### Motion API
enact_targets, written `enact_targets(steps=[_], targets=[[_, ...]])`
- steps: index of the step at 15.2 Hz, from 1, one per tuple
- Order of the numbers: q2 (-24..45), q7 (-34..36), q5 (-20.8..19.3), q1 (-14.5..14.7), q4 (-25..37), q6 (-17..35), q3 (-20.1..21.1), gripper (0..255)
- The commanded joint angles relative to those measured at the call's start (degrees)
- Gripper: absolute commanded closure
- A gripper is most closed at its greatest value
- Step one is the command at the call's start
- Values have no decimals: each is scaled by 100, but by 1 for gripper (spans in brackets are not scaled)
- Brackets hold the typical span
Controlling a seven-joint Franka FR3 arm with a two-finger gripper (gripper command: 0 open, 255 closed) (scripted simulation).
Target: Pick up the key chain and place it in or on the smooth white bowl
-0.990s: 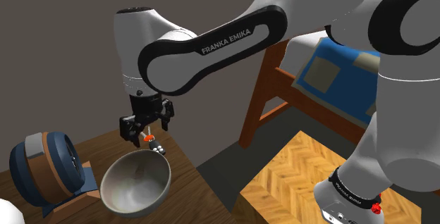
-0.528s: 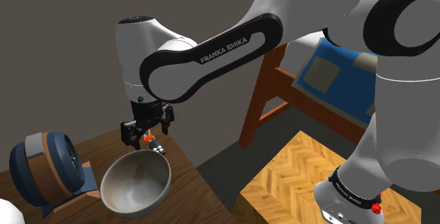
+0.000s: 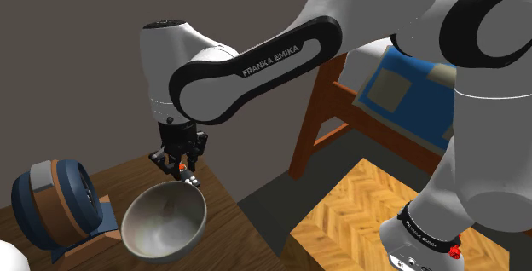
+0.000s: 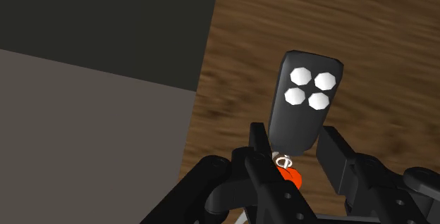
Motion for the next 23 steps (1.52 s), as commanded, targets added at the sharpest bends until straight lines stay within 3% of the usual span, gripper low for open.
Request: enact_targets(steps=[1, 5, 23], targets=[[0, 0, 0, 0, 0, 0, 0, 255], [0, 0, 0, 0, 0, 0, 0, 255], [-467, -87, 240, -50, 753, -1175, 135, 255]])
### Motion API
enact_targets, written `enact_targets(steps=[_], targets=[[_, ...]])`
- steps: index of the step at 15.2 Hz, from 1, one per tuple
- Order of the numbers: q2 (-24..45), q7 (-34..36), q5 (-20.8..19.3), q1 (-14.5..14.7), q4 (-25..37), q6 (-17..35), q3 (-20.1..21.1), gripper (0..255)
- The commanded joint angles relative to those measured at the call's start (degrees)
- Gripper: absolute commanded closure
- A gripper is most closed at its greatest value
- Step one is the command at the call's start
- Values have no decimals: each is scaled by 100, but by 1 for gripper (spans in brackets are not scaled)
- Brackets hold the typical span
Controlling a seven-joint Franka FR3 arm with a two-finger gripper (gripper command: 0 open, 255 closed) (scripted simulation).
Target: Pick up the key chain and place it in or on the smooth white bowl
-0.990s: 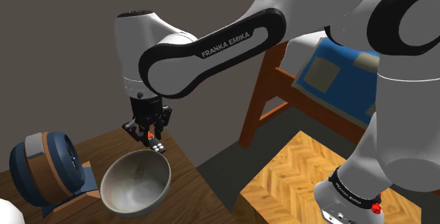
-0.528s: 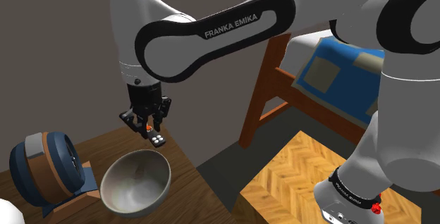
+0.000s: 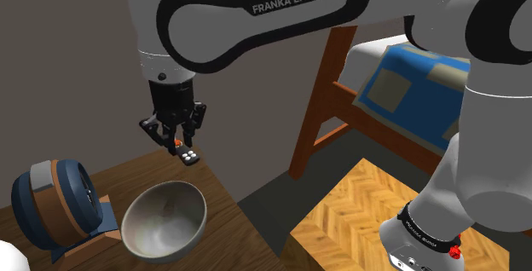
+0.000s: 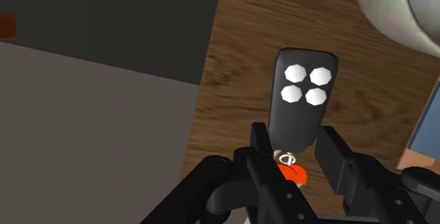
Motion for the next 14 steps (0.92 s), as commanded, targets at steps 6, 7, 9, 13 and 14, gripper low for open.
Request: enact_targets(steps=[6, 7, 9, 13, 14], targets=[[-94, -11, 51, 14, 420, -504, 31, 255], [-101, -11, 55, 18, 488, -578, 35, 255], [-111, -10, 61, 29, 629, -727, 41, 255], [-112, -3, 65, 58, 939, -1034, 51, 255], [-108, 0, 64, 68, 1022, -1113, 54, 255]])
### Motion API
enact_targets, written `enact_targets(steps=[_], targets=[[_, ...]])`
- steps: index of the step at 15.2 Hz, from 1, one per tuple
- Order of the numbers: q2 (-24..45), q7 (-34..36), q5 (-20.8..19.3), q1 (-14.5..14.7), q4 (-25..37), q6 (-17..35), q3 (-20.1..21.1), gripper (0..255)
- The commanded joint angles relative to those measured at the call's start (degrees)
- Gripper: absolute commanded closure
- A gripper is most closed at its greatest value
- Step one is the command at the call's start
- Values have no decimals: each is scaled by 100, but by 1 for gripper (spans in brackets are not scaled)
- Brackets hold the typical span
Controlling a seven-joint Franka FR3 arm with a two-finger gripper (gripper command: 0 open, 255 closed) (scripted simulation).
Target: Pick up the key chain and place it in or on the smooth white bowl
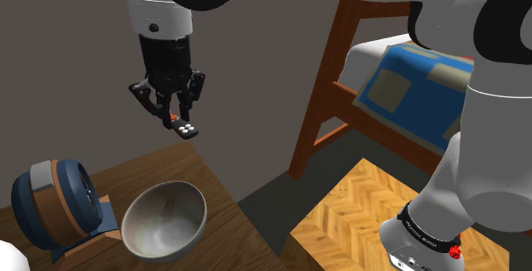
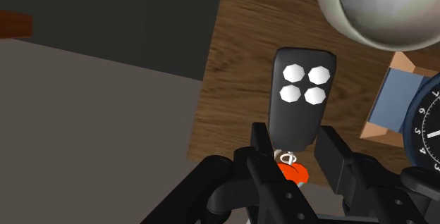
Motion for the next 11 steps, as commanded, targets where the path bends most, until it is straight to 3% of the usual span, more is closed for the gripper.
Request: enact_targets(steps=[1, 11], targets=[[-10, 11, 5, 14, 94, -105, 8, 255], [-561, 1087, 175, 627, -570, 98, 420, 255]])
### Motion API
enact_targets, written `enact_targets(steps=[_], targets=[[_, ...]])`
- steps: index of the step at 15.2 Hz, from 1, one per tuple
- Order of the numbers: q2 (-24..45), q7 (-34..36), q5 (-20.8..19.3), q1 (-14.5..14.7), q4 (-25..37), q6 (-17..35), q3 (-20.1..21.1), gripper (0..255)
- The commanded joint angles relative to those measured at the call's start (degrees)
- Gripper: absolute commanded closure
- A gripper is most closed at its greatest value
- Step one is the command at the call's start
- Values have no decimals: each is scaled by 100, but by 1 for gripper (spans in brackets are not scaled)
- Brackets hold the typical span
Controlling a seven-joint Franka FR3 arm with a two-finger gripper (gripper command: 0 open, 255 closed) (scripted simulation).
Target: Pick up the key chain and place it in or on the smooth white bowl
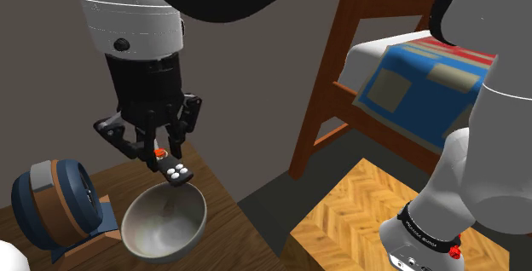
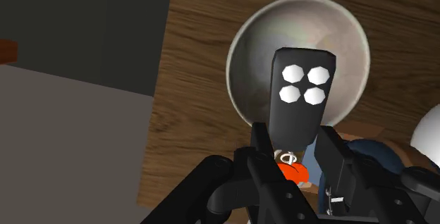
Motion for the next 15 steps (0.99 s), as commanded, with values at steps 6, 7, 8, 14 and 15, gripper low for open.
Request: enact_targets(steps=[6, 7, 8, 14, 15], targets=[[-75, 475, 3, 292, -260, 211, 158, 255], [-73, 473, 2, 286, -335, 288, 155, 255], [-70, 471, -1, 281, -409, 363, 152, 255], [-20, 470, -34, 266, -812, 807, 131, 255], [-7, 472, -42, 265, -873, 879, 127, 255]])
